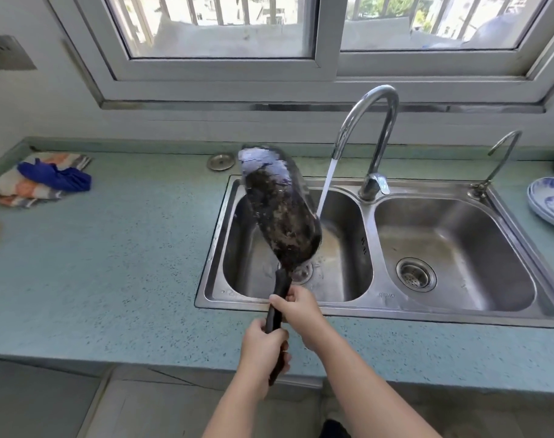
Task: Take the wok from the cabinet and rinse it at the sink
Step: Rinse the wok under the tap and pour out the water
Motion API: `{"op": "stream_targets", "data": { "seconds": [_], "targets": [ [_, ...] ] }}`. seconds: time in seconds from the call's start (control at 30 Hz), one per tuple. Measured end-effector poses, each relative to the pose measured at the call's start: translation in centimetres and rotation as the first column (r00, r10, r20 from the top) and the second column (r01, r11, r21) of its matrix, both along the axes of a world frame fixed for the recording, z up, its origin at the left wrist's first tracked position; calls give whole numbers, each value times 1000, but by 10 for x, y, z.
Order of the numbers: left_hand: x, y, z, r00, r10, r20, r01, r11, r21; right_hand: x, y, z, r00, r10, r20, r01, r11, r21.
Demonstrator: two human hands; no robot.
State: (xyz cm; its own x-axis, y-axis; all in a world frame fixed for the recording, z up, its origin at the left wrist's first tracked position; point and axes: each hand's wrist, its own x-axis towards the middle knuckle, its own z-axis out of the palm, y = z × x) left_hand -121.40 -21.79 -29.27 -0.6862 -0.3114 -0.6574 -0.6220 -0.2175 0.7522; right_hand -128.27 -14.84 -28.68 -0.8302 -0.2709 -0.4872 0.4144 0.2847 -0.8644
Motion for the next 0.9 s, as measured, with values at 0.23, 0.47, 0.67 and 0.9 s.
{"op": "stream_targets", "data": {
  "seconds": [0.23, 0.47, 0.67, 0.9],
  "targets": [
    [0, 6, 0, 1000, -7, 11, 8, 998, -69, 5, 7, 2, 985, -62, 162, 90, 980, -175],
    [2, 13, -2, 999, -33, -39, 34, 999, 28, 5, 18, 3, 982, -74, 175, 110, 973, -203],
    [-2, 25, -8, 999, -26, -31, 23, 997, -76, 6, 28, 0, 973, -127, 192, 167, 964, -207],
    [-3, 33, -18, 993, -121, -9, 108, 913, -394, 10, 28, -17, 967, -188, 172, 208, 972, -110]
  ]
}}
